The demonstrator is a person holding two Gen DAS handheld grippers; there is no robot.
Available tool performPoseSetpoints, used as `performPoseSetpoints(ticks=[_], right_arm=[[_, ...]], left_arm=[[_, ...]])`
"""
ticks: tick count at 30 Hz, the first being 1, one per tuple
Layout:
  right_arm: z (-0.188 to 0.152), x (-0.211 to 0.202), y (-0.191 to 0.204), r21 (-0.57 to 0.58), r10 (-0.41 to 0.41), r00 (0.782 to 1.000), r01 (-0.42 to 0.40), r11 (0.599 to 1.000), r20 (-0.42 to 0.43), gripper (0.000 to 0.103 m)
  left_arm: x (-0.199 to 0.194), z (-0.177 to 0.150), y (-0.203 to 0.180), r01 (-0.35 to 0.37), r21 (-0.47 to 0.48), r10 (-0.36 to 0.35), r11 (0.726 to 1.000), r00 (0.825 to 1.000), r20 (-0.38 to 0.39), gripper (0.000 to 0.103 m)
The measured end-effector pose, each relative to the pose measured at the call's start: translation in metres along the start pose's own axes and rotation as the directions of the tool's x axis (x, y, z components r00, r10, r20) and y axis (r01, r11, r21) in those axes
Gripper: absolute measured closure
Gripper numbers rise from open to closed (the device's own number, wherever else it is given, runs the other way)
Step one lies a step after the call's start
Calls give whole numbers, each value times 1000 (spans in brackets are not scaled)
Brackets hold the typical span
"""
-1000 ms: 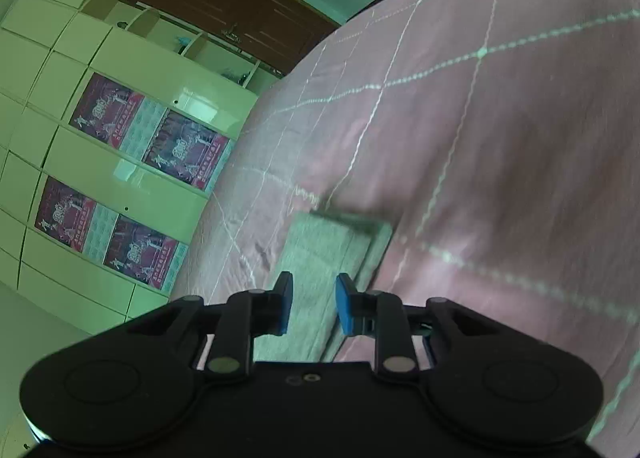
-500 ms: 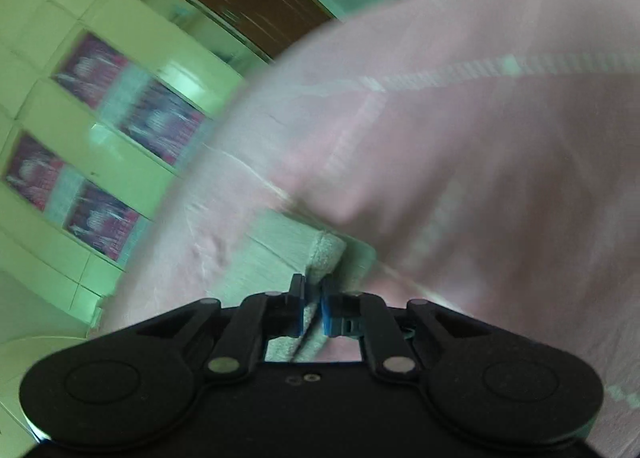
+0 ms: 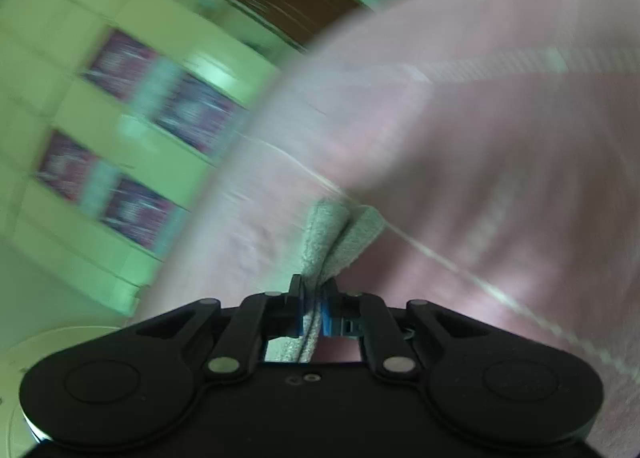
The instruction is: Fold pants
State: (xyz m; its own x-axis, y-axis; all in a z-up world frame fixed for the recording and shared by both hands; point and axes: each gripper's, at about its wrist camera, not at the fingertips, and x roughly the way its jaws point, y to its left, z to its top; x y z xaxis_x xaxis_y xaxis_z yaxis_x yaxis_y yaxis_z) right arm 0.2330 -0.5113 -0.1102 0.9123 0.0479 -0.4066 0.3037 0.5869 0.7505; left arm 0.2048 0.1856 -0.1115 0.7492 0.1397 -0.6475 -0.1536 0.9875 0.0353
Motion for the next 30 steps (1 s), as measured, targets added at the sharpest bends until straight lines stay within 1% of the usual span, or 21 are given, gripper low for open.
performPoseSetpoints(ticks=[2, 3, 4, 5, 6, 8, 10, 13, 15, 16, 17, 18, 20, 21, 22, 23, 24, 25, 26, 28, 30], right_arm=[[-4, -7, 1, -42, -5, 999, 7, 999, 39, 103], [-8, 0, -11, -22, -53, 998, 54, 998, 17, 103], [-12, 13, -30, 42, -114, 992, 116, 992, -50, 103], [-17, 21, -47, 114, -114, 989, 124, 986, -90, 103], [-19, 20, -53, 145, -87, 993, 97, 985, -75, 102], [-19, 16, -40, 74, -98, 993, 103, 992, -68, 98], [-17, 18, -37, 59, -92, 991, 98, 993, -94, 90], [-17, 6, -35, 74, -64, 995, 70, 995, -83, 76], [-21, -6, -31, 36, -46, 998, 48, 998, -50, 63], [-24, -11, -30, 18, -36, 998, 37, 999, -45, 61], [-26, -12, -30, 3, -33, 998, 33, 999, -54, 59], [-28, -12, -31, -5, -36, 997, 36, 999, -66, 59], [-28, -14, -33, 1, -20, 998, 20, 1000, -66, 59], [-27, -16, -33, 8, -12, 998, 12, 1000, -66, 59], [-26, -18, -33, 11, -4, 998, 5, 1000, -64, 59], [-25, -19, -33, 13, 3, 998, -2, 1000, -60, 58], [-25, -20, -35, 15, 7, 998, -6, 1000, -59, 58], [-25, -18, -36, 16, 6, 998, -5, 1000, -66, 58], [-25, -18, -37, 19, 4, 998, -3, 1000, -68, 59], [-22, -20, -39, 35, 19, 998, -17, 999, -59, 59], [-20, -23, -37, 21, 21, 999, -20, 1000, -36, 59]], left_arm=[[1, 0, 0, 1, 1, -1, 1000, 1000, 0, 17], [1, 0, 0, 1, 2, -1, 1000, 1000, 0, 17], [1, 1, 0, 1, 5, -1, 1000, 1000, -2, 17], [1, 1, 1, 3, 7, -3, 1000, 1000, -5, 17], [1, 2, 1, 5, 9, -5, 1000, 1000, -7, 17], [0, 4, 1, 1, 14, -1, 1000, 1000, -14, 17], [-9, 10, -7, -17, 6, 17, 1000, 1000, -5, 17], [-28, 11, -34, 79, -12, -78, 997, 993, 85, 17], [-33, 7, -67, 140, 44, -144, 989, 984, 109, 17], [-31, 4, -82, 162, 83, -170, 983, 981, 98, 17], [-20, -2, -100, 173, 125, -176, 977, 984, 12, 16], [-10, -7, -114, 131, 147, -126, 980, 991, -37, 12], [-16, 1, -130, 67, 113, -65, 991, 998, -22, 12], [-24, 6, -136, 101, 84, -101, 991, 995, 2, 12], [-37, 9, -146, 142, 79, -147, 987, 987, 63, 12], [-46, 10, -159, 149, 105, -160, 983, 981, 114, 12], [-48, 8, -176, 150, 153, -170, 977, 978, 123, 11], [-36, 5, -190, 159, 191, -171, 968, 984, 45, 9], [-19, 1, -200, 158, 186, -148, 970, 987, -64, 9], [-23, 1, -204, 130, 63, -129, 989, 991, -16, 9], [-37, 3, -225, 192, 60, -194, 980, 980, 40, 9]])
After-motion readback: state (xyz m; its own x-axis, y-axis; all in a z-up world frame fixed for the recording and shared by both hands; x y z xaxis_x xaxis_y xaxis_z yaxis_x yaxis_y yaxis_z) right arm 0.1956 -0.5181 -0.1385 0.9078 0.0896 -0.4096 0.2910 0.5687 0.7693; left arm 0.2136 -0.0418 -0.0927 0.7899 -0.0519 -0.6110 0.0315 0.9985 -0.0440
